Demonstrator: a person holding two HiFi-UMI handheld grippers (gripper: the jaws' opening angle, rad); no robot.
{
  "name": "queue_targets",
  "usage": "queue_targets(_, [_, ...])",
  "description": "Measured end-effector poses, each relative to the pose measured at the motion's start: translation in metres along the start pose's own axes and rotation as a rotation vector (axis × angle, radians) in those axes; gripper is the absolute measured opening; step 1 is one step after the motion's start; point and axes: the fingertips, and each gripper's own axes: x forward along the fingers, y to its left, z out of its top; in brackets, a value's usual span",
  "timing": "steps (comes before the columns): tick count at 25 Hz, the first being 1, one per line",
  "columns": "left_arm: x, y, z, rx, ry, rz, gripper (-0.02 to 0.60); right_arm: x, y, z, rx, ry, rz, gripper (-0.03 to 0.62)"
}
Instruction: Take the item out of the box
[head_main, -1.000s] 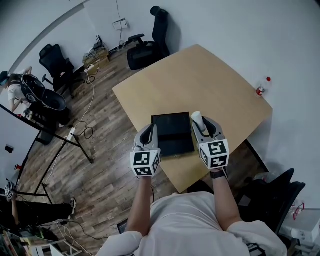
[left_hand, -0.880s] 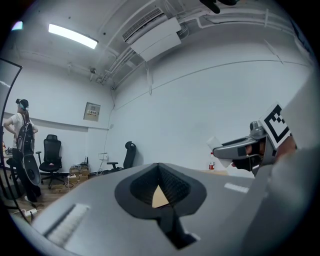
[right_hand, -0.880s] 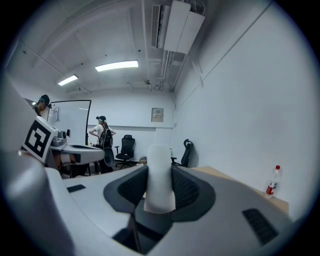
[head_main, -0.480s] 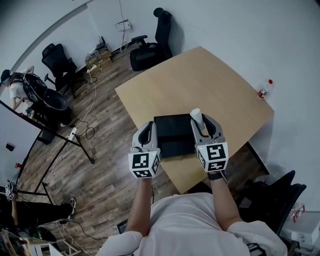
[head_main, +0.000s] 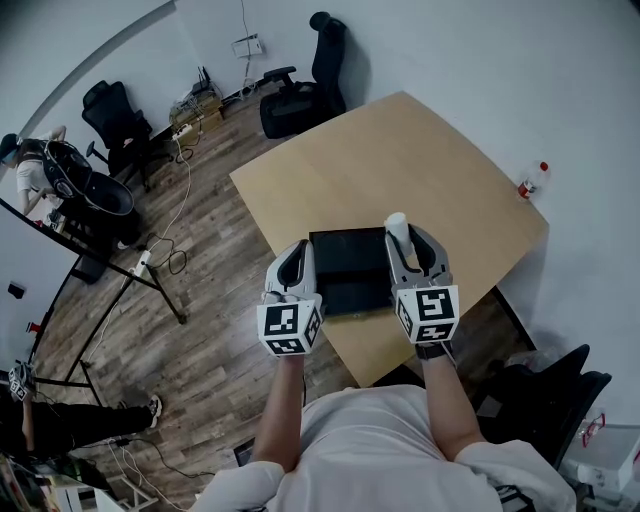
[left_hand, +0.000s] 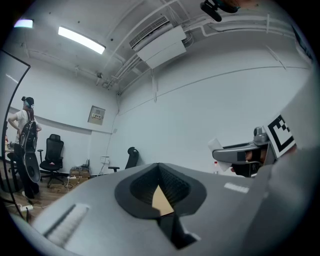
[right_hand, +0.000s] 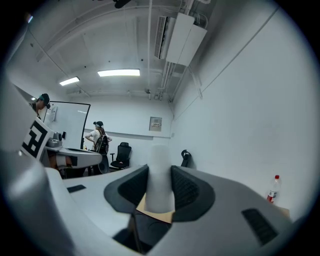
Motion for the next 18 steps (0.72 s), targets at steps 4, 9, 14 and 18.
queue_targets(4, [0.002, 0.003, -0.001, -0.004, 0.003, 0.001, 0.009, 0.003, 0.004, -0.003, -0.009, 0.010, 0.002, 0.141])
queue_targets(9, [0.005, 0.008, 0.001, -0.006, -0.007, 0.001, 0.009, 0.009, 0.006, -0.005, -0.018, 0.021, 0.002, 0.141])
queue_targets(14, [0.011, 0.007, 0.003, -0.015, -0.017, 0.000, 0.009, 0.013, 0.005, -0.003, -0.035, 0.021, 0.004, 0.141])
queue_targets(18, [0.018, 0.008, -0.004, -0.021, -0.011, -0.005, 0.009, 0.018, 0.003, -0.006, -0.042, 0.032, 0.004, 0.141])
